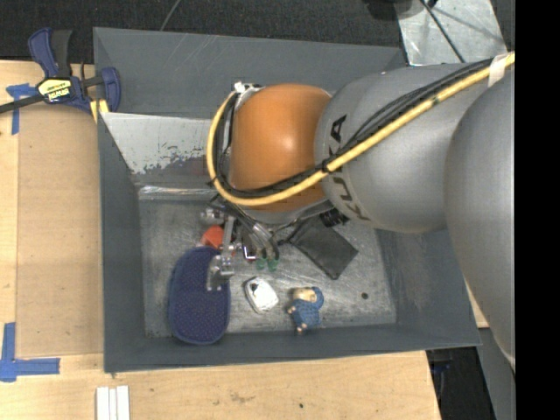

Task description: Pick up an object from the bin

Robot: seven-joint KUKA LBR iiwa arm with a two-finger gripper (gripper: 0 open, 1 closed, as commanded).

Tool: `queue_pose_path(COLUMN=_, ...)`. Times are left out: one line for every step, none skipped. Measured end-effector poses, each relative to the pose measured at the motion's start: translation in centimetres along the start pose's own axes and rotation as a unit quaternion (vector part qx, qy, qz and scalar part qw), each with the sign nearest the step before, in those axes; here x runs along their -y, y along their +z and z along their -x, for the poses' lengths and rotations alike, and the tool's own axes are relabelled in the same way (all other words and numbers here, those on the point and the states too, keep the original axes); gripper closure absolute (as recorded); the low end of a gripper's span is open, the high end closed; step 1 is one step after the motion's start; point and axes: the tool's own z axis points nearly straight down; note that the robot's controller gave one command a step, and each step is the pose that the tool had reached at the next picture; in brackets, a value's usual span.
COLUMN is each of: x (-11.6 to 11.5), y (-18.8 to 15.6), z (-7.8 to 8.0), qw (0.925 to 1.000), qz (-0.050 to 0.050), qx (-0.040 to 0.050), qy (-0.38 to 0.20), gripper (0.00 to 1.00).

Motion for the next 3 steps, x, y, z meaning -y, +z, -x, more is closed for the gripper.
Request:
queue_pose_path(x=1.2, y=9.8, z=0.9, qw=0.9831, qz=0.004, qx=0.0031, qy=-0.183, gripper=0.00)
queue_pose_path(x=3.3, y=10.6, z=2.6, qw=0.9825, qz=0.007, qx=0.0012, qy=-0.186, gripper=0.00)
queue_pose_path(x=3.3, y=10.6, z=2.6, qw=0.9824, qz=0.006, qx=0.0010, qy=-0.187, gripper=1.00)
